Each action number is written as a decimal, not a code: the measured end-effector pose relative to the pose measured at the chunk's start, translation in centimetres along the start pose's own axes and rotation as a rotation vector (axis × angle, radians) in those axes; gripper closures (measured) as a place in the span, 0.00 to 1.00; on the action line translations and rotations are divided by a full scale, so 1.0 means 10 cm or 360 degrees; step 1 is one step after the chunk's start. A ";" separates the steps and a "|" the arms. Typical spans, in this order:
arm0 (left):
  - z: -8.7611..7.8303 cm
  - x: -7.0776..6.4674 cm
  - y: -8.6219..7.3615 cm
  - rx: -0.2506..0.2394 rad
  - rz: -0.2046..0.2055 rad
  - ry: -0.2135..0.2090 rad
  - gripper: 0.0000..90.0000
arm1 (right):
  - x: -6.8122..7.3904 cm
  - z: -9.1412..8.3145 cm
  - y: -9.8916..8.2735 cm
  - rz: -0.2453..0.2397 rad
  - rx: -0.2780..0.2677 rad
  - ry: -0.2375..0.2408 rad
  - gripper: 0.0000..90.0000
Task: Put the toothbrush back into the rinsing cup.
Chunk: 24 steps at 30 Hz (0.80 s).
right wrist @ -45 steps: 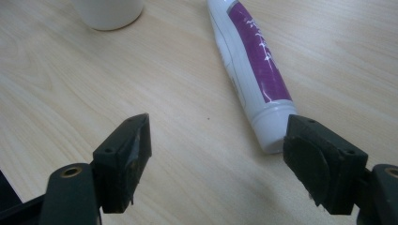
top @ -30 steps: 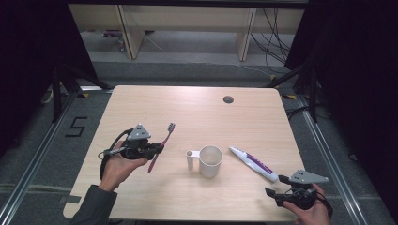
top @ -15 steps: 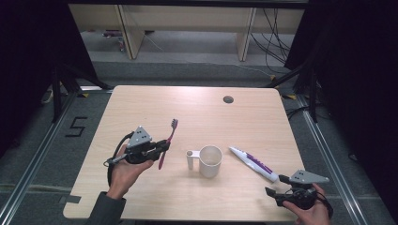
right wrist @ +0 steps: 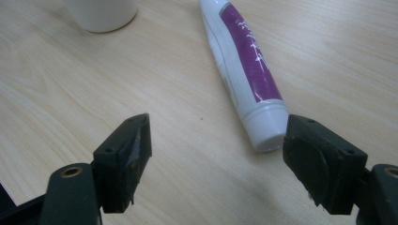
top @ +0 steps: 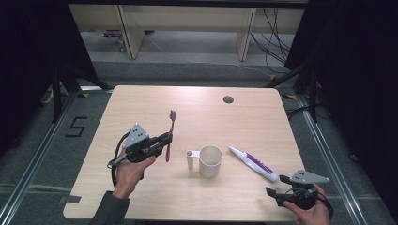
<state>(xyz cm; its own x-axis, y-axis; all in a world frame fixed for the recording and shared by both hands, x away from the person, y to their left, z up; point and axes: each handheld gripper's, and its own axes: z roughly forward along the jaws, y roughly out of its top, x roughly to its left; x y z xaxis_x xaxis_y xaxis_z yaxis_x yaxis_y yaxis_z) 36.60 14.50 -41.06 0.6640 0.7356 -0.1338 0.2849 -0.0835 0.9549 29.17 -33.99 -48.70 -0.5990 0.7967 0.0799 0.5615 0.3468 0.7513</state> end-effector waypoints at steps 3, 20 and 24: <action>0.01 -0.02 0.02 -0.0024 -0.0008 -0.0008 0.90 | 0.00 0.00 0.00 0.0002 -0.0001 0.0001 0.28; 0.14 -0.15 0.18 -0.0086 0.0031 -0.0049 0.90 | 0.02 0.00 -0.01 0.0037 0.0005 -0.0010 0.28; 0.20 -0.21 0.23 -0.0088 0.0048 -0.0071 0.90 | 0.01 -0.01 0.00 0.0011 0.0006 -0.0006 0.28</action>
<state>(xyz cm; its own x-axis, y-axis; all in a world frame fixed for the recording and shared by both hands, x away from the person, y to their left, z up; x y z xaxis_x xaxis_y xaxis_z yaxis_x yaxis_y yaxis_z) 37.21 11.45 -39.14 0.7021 0.7026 -0.1154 0.2268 -0.0671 0.9716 29.08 -33.97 -48.66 -0.5931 0.8009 0.0828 0.5677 0.3431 0.7483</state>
